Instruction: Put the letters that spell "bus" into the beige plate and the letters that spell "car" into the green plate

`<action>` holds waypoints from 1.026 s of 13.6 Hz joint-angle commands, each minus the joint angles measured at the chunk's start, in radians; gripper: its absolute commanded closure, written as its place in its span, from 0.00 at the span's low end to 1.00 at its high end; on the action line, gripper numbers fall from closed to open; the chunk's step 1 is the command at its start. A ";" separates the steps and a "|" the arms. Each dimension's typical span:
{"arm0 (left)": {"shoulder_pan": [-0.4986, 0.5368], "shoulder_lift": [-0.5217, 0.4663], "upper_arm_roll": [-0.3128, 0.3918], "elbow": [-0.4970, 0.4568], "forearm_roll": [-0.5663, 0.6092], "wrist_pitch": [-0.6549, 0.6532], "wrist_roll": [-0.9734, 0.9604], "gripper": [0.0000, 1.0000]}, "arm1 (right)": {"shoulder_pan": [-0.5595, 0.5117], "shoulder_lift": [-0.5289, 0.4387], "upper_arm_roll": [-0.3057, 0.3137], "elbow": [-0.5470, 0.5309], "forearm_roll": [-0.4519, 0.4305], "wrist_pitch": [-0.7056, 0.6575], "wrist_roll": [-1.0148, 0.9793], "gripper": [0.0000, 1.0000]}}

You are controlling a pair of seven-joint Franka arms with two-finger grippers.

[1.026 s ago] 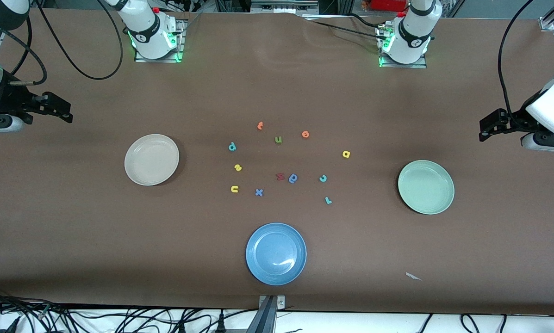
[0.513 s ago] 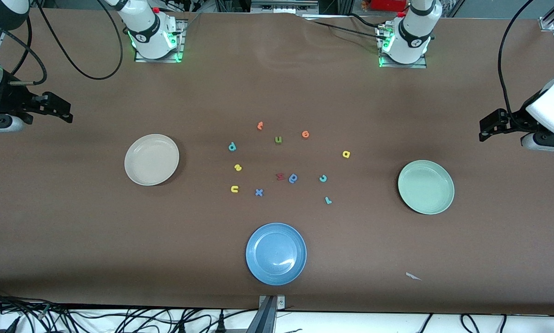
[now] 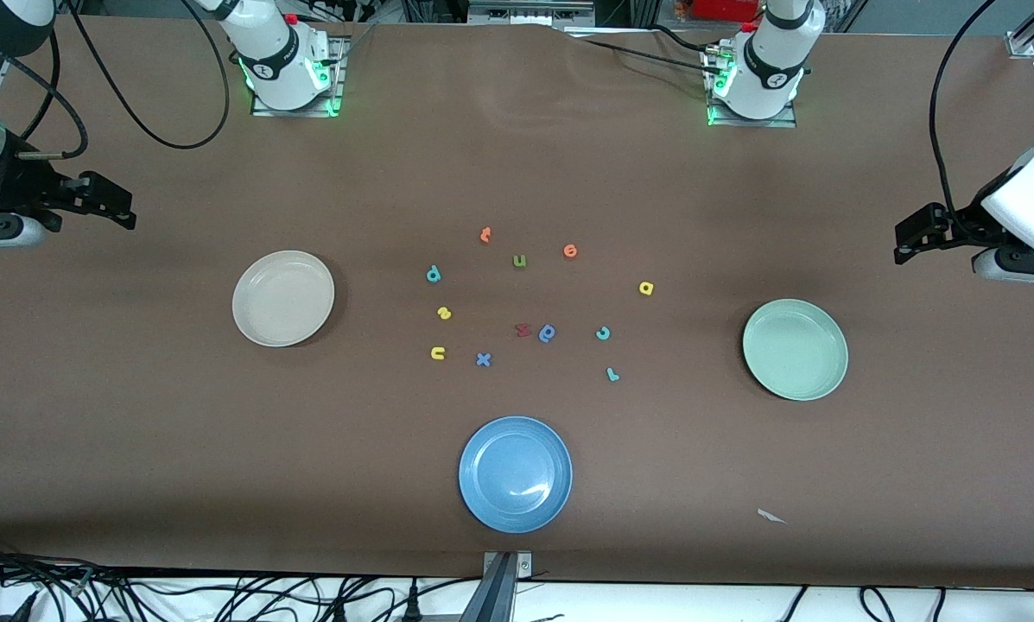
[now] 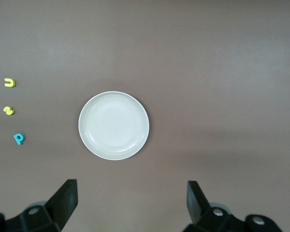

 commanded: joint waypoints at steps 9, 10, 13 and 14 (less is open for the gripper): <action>0.001 -0.007 0.004 -0.006 -0.023 0.001 0.027 0.00 | 0.033 0.031 0.001 0.021 0.001 -0.028 0.007 0.00; 0.003 -0.007 0.004 -0.006 -0.023 0.001 0.027 0.00 | 0.037 0.049 0.001 0.021 -0.006 -0.028 0.007 0.00; -0.003 -0.004 0.004 -0.006 -0.023 0.001 0.026 0.00 | 0.066 0.089 0.000 0.024 -0.009 -0.013 0.015 0.00; -0.012 0.016 0.002 -0.006 -0.023 0.001 0.019 0.00 | 0.085 0.109 0.000 0.025 -0.003 0.005 0.015 0.00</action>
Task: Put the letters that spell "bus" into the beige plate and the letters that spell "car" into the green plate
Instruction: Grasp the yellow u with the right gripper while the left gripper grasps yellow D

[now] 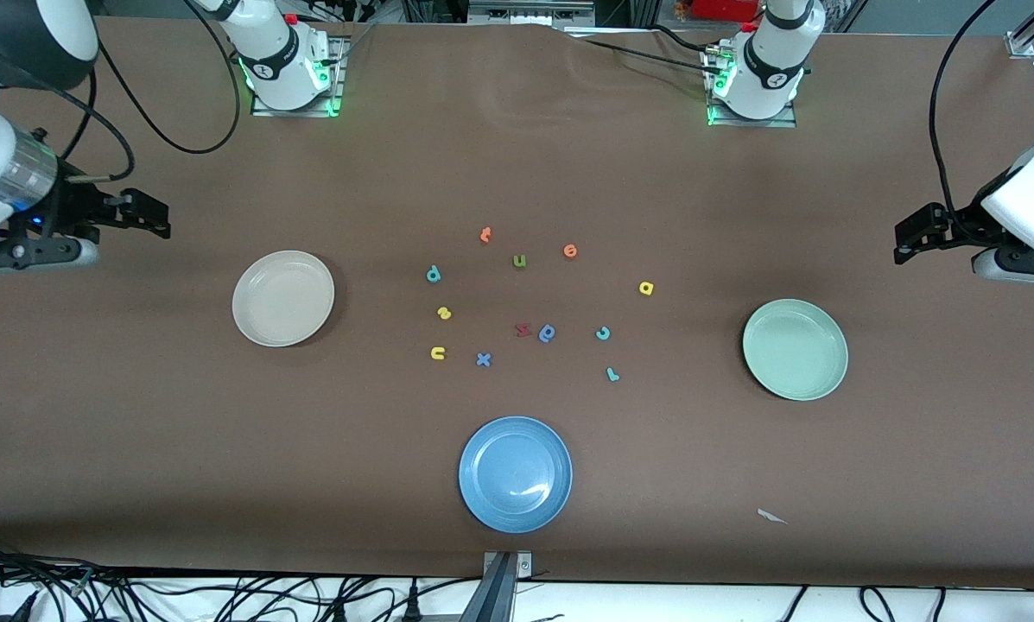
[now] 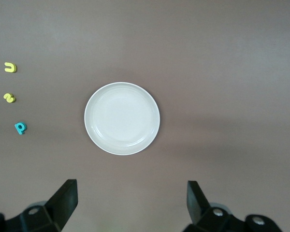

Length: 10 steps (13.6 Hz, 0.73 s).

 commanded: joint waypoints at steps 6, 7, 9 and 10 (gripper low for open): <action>-0.071 0.134 -0.019 -0.006 -0.035 0.018 0.003 0.00 | 0.199 0.192 -0.004 0.023 -0.009 0.210 0.300 0.02; -0.069 0.148 -0.028 -0.022 -0.064 0.054 0.003 0.00 | 0.226 0.221 -0.004 0.023 -0.009 0.246 0.347 0.08; -0.071 0.180 -0.053 -0.048 -0.077 0.110 0.000 0.00 | 0.279 0.309 -0.004 0.026 0.000 0.345 0.458 0.27; -0.071 0.193 -0.074 -0.071 -0.077 0.145 -0.023 0.00 | 0.325 0.362 -0.004 0.040 -0.001 0.408 0.557 0.31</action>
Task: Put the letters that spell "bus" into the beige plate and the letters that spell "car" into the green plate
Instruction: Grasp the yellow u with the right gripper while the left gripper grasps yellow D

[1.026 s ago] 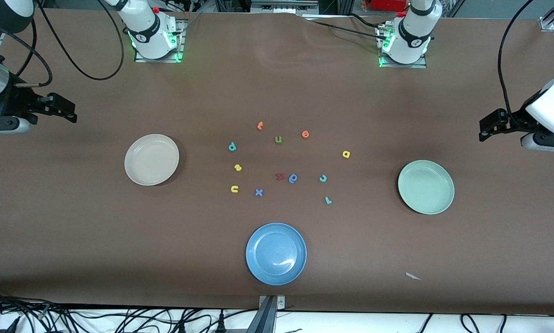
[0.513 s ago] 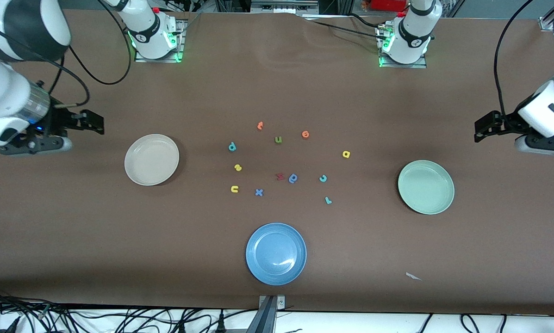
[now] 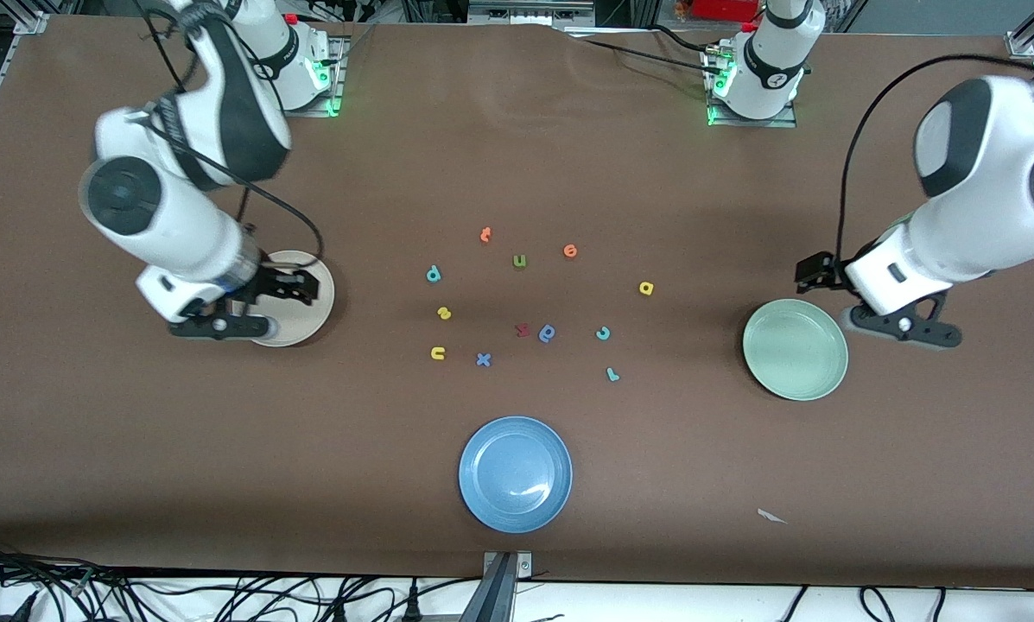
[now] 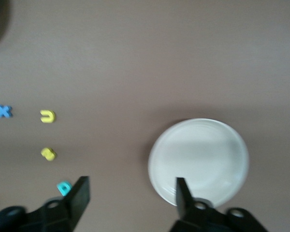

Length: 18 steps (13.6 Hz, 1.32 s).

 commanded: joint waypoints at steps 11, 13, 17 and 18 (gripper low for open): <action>-0.066 0.036 -0.206 -0.490 0.022 0.679 -0.344 0.00 | 0.180 0.459 -0.008 0.206 -0.003 0.418 0.426 0.42; -0.103 0.094 -0.206 -0.490 0.141 0.716 -0.489 0.00 | 0.204 0.496 -0.009 0.238 -0.008 0.418 0.429 0.42; -0.126 0.174 -0.212 -0.470 0.237 0.727 -0.617 0.01 | 0.223 0.516 -0.014 0.249 -0.039 0.414 0.429 0.42; -0.126 0.188 -0.214 -0.468 0.235 0.727 -0.620 0.02 | 0.223 0.516 -0.014 0.248 -0.040 0.412 0.429 0.42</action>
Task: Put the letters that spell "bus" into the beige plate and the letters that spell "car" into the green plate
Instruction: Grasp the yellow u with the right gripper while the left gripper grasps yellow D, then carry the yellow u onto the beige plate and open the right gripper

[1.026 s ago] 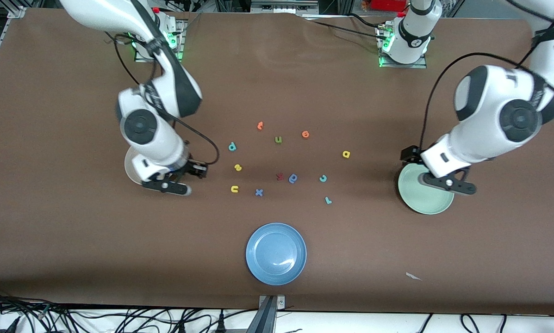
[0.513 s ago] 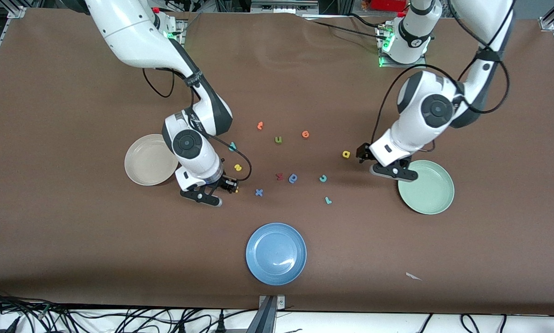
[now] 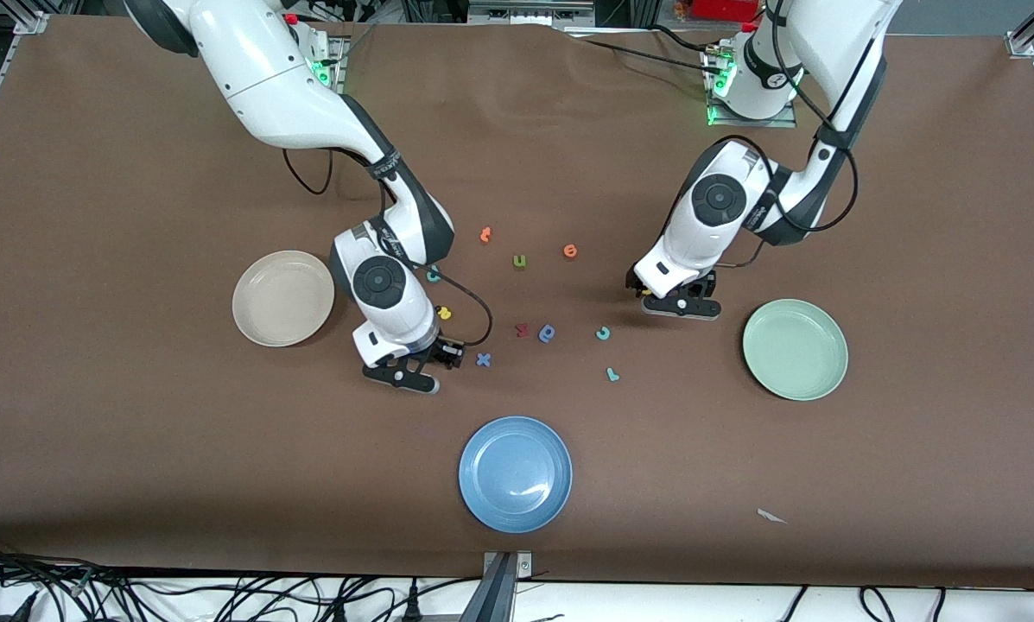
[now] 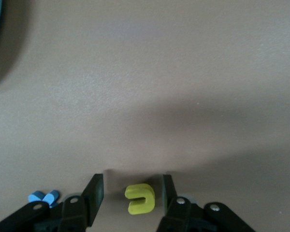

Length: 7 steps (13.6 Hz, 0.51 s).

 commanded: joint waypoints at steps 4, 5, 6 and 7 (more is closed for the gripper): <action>-0.005 0.051 -0.008 0.025 0.021 0.000 -0.036 0.09 | 0.023 0.018 -0.013 0.024 -0.024 -0.021 0.020 0.49; -0.004 0.060 -0.017 0.025 0.021 0.000 -0.048 0.11 | 0.023 0.016 -0.013 0.024 -0.026 -0.045 0.020 0.52; -0.004 0.065 -0.021 0.025 0.021 0.000 -0.054 0.13 | 0.024 0.018 -0.013 0.024 -0.026 -0.055 0.020 0.58; -0.005 0.071 -0.024 0.025 0.021 0.000 -0.065 0.14 | 0.026 0.018 -0.013 0.022 -0.026 -0.056 0.020 0.61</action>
